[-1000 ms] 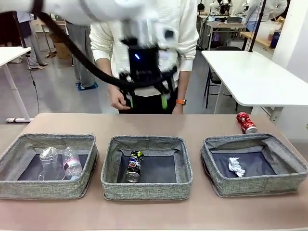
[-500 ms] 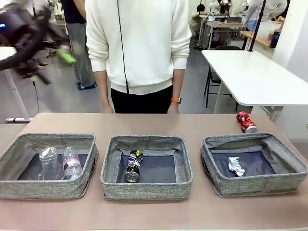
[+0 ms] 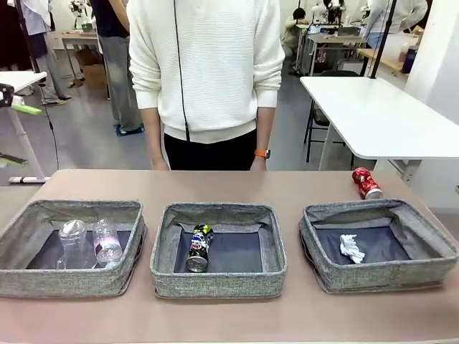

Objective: Sort the waste into the appropriate baskets.
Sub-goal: Place the picked waste into the Fabric basket indicated by the person, then pick up the waste item pointed out by the person.

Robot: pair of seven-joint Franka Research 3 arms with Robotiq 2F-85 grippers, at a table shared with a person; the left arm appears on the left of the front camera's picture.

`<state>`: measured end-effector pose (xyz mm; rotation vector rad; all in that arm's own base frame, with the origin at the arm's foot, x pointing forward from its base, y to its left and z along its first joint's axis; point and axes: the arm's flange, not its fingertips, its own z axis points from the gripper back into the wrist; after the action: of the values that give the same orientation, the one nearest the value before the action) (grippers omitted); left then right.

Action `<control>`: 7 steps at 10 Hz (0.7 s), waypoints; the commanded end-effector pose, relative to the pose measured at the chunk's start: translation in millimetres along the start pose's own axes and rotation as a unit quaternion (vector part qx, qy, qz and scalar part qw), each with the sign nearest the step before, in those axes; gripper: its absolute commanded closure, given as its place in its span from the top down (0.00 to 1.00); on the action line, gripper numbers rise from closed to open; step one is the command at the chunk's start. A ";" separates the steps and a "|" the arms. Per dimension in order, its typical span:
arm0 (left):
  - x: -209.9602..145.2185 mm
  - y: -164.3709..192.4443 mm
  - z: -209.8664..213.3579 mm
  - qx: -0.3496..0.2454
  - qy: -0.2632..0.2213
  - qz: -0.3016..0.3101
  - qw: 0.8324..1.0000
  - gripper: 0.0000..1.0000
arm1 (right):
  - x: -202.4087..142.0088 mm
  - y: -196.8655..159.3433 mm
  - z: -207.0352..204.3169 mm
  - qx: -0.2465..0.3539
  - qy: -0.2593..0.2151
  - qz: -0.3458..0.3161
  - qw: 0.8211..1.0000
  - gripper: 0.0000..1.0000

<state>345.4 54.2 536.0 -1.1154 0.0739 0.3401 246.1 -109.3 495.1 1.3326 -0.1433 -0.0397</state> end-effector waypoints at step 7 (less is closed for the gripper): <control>5.9 -29.7 -4.1 0.046 0.018 -0.025 0.998 1.00 | 1.4 2.4 2.2 0.009 0.000 0.009 1.000 1.00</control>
<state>363.2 36.7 557.4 -1.0312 0.0813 0.2768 246.0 -109.3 495.1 1.3326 -0.1437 -0.0396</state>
